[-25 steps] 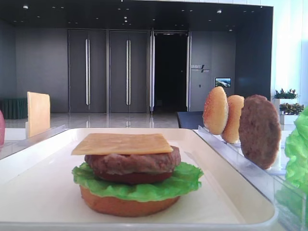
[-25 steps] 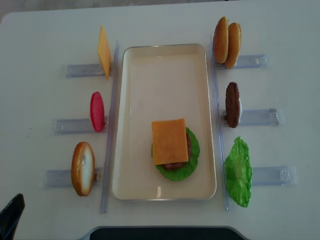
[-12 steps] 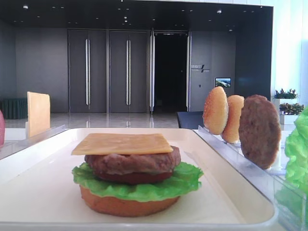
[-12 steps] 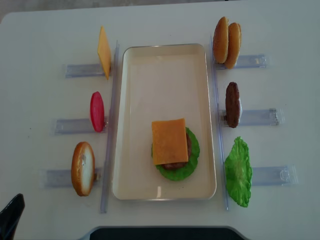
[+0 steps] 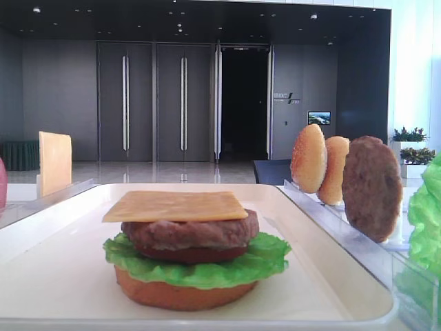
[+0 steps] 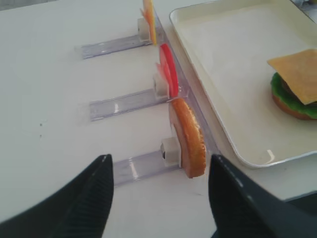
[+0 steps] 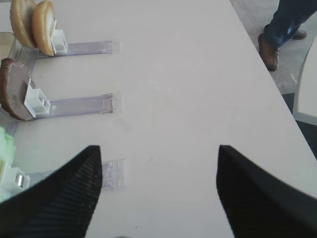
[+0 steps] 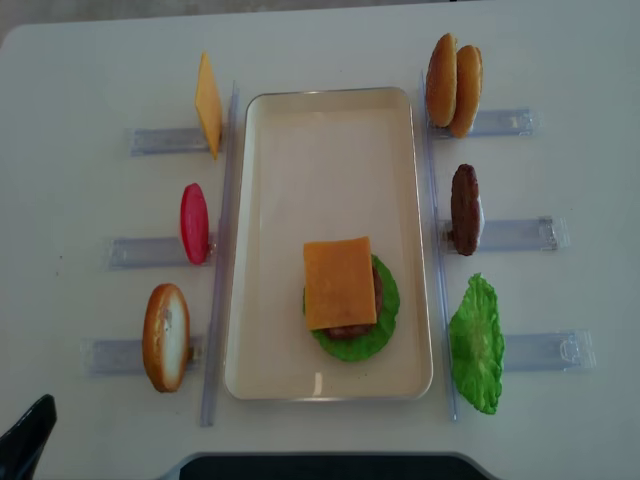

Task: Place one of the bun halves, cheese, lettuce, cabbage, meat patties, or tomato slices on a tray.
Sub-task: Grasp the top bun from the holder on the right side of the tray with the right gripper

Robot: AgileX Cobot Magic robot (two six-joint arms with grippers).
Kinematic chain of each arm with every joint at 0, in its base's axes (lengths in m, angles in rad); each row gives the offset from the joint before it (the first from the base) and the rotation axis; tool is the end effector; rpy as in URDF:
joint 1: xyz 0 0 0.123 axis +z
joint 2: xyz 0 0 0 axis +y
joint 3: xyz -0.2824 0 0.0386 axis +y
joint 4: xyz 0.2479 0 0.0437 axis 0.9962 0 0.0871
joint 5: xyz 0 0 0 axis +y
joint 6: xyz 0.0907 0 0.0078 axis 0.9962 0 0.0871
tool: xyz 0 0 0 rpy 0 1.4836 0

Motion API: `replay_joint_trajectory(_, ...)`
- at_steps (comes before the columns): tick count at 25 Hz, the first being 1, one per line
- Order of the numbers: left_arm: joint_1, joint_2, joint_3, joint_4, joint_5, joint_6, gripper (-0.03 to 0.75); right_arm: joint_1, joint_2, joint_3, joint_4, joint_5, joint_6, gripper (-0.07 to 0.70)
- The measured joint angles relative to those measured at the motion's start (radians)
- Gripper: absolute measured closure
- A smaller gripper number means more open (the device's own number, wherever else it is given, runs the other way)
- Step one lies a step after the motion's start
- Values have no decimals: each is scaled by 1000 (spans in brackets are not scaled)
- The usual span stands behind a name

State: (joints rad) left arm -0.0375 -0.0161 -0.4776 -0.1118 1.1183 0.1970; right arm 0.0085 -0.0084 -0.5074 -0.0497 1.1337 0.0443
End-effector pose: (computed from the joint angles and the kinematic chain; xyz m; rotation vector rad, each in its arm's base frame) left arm -0.0079 -0.0089 0.2667 0.2546 2.0875 -0.0394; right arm -0.0102 -0.0042 0.2734 0.0426 2.1001 -0.0282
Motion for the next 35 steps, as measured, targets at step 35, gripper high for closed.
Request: replay_joint_trajectory(35,-22,0,0,0,0,0,252,0,345,-190,-2,-27,-25,162)
